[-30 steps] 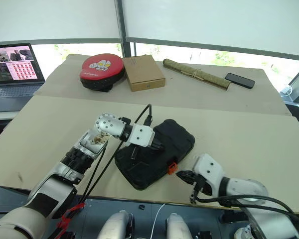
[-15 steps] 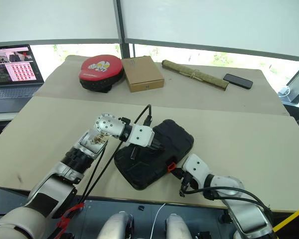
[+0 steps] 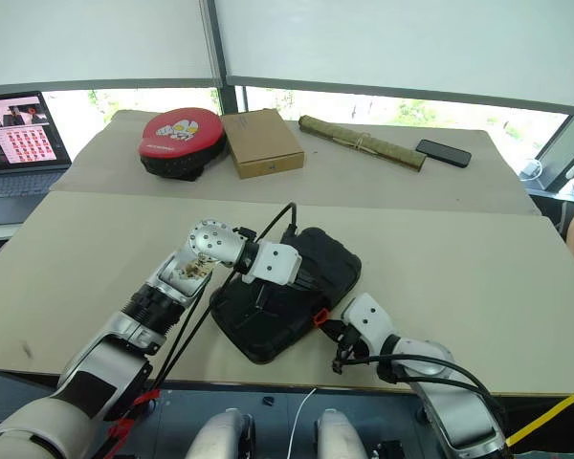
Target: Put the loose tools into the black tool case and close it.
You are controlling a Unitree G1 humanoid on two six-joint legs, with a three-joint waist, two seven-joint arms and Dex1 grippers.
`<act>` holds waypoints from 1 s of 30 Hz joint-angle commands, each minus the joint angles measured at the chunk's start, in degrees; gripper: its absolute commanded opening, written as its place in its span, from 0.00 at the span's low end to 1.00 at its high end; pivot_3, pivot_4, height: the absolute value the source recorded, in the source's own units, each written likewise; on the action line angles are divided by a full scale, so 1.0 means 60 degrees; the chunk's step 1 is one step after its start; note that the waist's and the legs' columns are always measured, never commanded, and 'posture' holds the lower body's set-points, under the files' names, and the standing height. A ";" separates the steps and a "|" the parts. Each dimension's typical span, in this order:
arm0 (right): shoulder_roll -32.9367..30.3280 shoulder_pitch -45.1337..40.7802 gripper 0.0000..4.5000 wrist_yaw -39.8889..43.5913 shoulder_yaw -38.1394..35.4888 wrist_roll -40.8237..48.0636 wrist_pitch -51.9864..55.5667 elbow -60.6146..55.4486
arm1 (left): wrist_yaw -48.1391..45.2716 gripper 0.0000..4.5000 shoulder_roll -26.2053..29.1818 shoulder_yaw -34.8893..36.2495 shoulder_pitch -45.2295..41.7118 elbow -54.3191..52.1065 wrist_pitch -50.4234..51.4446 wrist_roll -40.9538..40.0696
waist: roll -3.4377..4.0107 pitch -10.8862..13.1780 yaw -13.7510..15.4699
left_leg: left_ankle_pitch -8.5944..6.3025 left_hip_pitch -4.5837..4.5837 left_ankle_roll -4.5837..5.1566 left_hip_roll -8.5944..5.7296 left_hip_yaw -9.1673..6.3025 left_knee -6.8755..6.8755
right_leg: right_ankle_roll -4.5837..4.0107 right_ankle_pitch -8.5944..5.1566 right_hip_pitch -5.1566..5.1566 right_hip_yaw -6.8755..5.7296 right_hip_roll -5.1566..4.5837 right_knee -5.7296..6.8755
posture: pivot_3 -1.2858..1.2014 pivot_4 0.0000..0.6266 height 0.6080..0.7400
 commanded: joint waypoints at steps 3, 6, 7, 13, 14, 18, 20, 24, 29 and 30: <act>-0.0080 -0.0359 0.00 -0.0056 -0.0665 0.0629 0.0052 -0.1604 | -0.0205 0.01 -0.0047 -0.0738 0.0298 0.0596 -0.0216 0.0584 | 0.0002 0.0001 0.0002 | 0.0000 -0.0001 0.0000 0.0000 0.0001 -0.0001 | 0.0000 -0.0001 -0.0003 0.0002 0.0000 0.0000 | 0.52 0.24 1.00; -0.0465 0.0118 0.00 -0.0016 -0.0955 0.0791 0.0570 -0.2010 | -0.0217 0.01 -0.0015 -0.0696 0.0286 0.0652 -0.0262 0.0592 | 0.0005 0.0000 0.0023 | 0.0000 0.0000 0.0000 0.0000 0.0000 -0.0002 | 0.0000 -0.0002 -0.0002 0.0002 -0.0001 0.0000 | 0.52 0.24 1.00; -0.0467 0.0337 0.00 -0.0059 -0.1147 0.0969 0.0785 -0.2174 | -0.0230 0.01 0.0010 -0.0676 0.0291 0.0665 -0.0273 0.0585 | 0.0005 -0.0001 0.0024 | 0.0000 0.0000 0.0000 0.0000 0.0001 -0.0004 | 0.0007 -0.0007 -0.0002 0.0002 -0.0001 -0.0001 | 0.52 0.24 1.00; -0.0224 0.0995 0.47 -0.0505 -0.1395 0.1199 0.1068 -0.2460 | -0.0292 0.00 0.0115 -0.0649 0.0332 0.0682 -0.0356 0.0583 | 0.0017 -0.0011 0.0056 | 0.0000 0.0006 -0.0001 0.0000 -0.0002 -0.0019 | 0.0010 -0.0012 0.0005 0.0002 -0.0002 -0.0010 | 0.52 0.24 1.00; -0.0108 0.1027 0.56 -0.0676 -0.1306 0.1121 0.1032 -0.2369 | -0.0296 0.00 0.0115 -0.0657 0.0327 0.0685 -0.0357 0.0586 | 0.0017 -0.0012 0.0057 | -0.0001 0.0007 -0.0001 -0.0001 -0.0002 -0.0022 | 0.0005 -0.0016 0.0007 0.0001 -0.0004 -0.0015 | 0.52 0.24 1.00; 0.0398 0.0976 0.77 -0.1076 -0.1018 0.1181 0.1053 -0.2121 | -0.0342 0.00 0.0125 -0.0662 0.0300 0.0640 -0.0329 0.0575 | 0.0023 -0.0016 0.0057 | -0.0001 0.0006 -0.0001 -0.0002 -0.0002 -0.0025 | -0.0015 -0.0027 0.0007 0.0002 -0.0006 -0.0021 | 0.52 0.24 1.00; 0.0538 0.0880 0.77 -0.1190 -0.0937 0.1143 0.1005 -0.1952 | -0.0383 0.00 0.0149 -0.0656 0.0259 0.0648 -0.0346 0.0574 | 0.0026 -0.0018 0.0050 | -0.0001 0.0006 -0.0001 -0.0002 -0.0002 -0.0028 | -0.0015 -0.0027 0.0006 0.0002 -0.0007 -0.0023 | 0.52 0.24 1.00; 0.0604 0.0743 0.77 -0.1254 -0.0704 0.0938 0.0813 -0.1572 | -0.0411 0.00 0.0157 -0.0646 0.0192 0.0703 -0.0366 0.0570 | 0.0024 -0.0018 0.0023 | 0.0000 0.0009 0.0000 0.0002 -0.0003 -0.0030 | -0.0019 -0.0030 0.0007 0.0002 -0.0003 -0.0025 | 0.52 0.24 1.00; 0.0619 0.0778 0.72 -0.1238 -0.0409 0.0691 0.0491 -0.1259 | -0.0395 0.00 0.0118 -0.0637 0.0116 0.0752 -0.0366 0.0579 | 0.0017 -0.0026 -0.0008 | 0.0000 0.0018 -0.0001 0.0006 -0.0005 -0.0036 | -0.0030 -0.0040 0.0009 0.0002 0.0001 -0.0025 | 0.52 0.24 1.00; 0.0629 0.0779 0.66 -0.1232 -0.0396 0.0687 0.0444 -0.1235 | -0.0391 0.00 0.0112 -0.0635 0.0111 0.0756 -0.0367 0.0577 | 0.0015 -0.0027 -0.0011 | 0.0000 0.0021 -0.0001 0.0006 -0.0006 -0.0036 | -0.0031 -0.0040 0.0010 0.0002 0.0001 -0.0025 | 0.52 0.24 1.00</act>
